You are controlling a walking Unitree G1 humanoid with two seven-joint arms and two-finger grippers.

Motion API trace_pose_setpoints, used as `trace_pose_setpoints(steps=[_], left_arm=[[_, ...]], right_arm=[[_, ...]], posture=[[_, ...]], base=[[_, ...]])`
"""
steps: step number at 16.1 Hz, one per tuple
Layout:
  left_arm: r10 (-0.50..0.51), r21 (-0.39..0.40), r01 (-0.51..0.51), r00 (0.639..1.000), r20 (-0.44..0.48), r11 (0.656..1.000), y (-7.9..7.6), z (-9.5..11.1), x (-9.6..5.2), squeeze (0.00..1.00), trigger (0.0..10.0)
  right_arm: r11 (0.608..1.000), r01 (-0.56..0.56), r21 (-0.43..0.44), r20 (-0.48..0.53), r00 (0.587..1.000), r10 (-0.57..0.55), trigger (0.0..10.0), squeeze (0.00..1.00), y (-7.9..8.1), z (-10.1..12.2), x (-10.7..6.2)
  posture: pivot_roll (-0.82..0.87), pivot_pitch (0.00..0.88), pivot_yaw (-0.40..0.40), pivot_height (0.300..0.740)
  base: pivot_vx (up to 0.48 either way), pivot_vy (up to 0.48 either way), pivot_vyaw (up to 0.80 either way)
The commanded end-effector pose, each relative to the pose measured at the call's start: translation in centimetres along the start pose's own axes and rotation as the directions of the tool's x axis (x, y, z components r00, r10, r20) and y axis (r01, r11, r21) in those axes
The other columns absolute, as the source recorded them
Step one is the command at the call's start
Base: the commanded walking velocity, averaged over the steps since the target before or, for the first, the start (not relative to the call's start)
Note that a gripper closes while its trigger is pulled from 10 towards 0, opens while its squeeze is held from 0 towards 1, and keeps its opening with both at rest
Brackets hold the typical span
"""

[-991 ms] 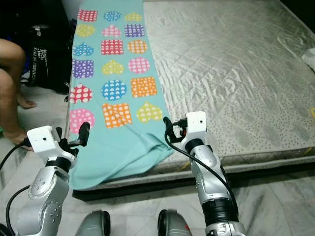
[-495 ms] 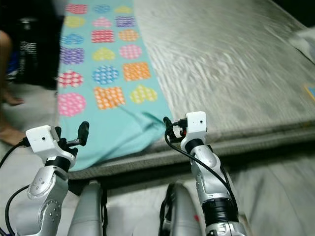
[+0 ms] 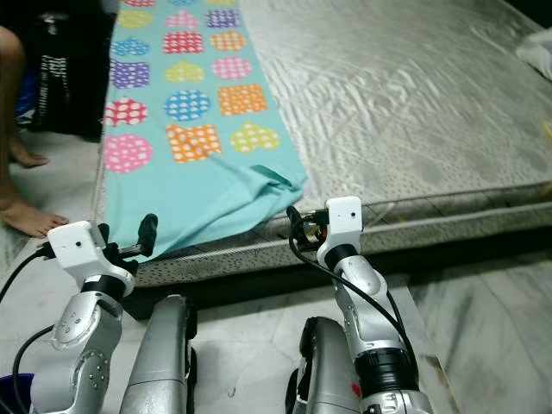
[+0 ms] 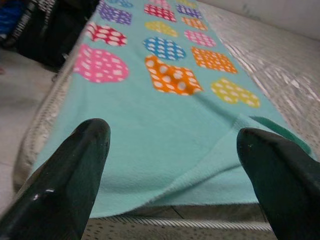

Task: Clean up the room

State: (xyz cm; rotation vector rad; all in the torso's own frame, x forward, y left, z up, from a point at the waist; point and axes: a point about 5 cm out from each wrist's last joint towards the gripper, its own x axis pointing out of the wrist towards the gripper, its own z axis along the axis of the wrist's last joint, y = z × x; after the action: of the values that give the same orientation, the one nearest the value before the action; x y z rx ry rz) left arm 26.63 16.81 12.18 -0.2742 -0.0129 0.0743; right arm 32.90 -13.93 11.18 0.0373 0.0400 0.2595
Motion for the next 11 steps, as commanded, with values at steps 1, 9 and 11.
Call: trace_pose_setpoints(steps=[1, 9, 11], left_arm=[[-0.005, 0.006, 0.005, 1.0, 0.011, 1.0, -0.1, 0.3, 0.01, 0.0, 10.0], [-0.039, -0.003, 0.039, 0.999, 0.037, 0.999, -0.5, 0.69, -0.01, 0.0, 10.0], [-0.043, -0.004, 0.043, 0.998, 0.037, 0.999, -0.55, 0.7, -0.01, 0.0, 10.0]], right_arm=[[1.0, -0.007, 0.004, 0.005, 1.0, 0.007, 10.0, 0.0, -0.01, 0.06, -0.01], [1.0, -0.021, -0.013, 0.005, 1.0, 0.021, 10.0, 0.0, 0.2, 0.07, 0.01], [0.999, -0.036, -0.026, 0.018, 0.999, 0.037, 10.0, 0.0, 0.44, 0.17, -0.06]], posture=[[0.11, 0.244, -0.033, 0.556], [0.11, 0.246, -0.031, 0.518], [0.11, 0.246, -0.031, 0.518]], base=[[0.0, 0.0, 0.0], [0.0, 0.0, 0.0], [0.124, 0.0, 0.4]])
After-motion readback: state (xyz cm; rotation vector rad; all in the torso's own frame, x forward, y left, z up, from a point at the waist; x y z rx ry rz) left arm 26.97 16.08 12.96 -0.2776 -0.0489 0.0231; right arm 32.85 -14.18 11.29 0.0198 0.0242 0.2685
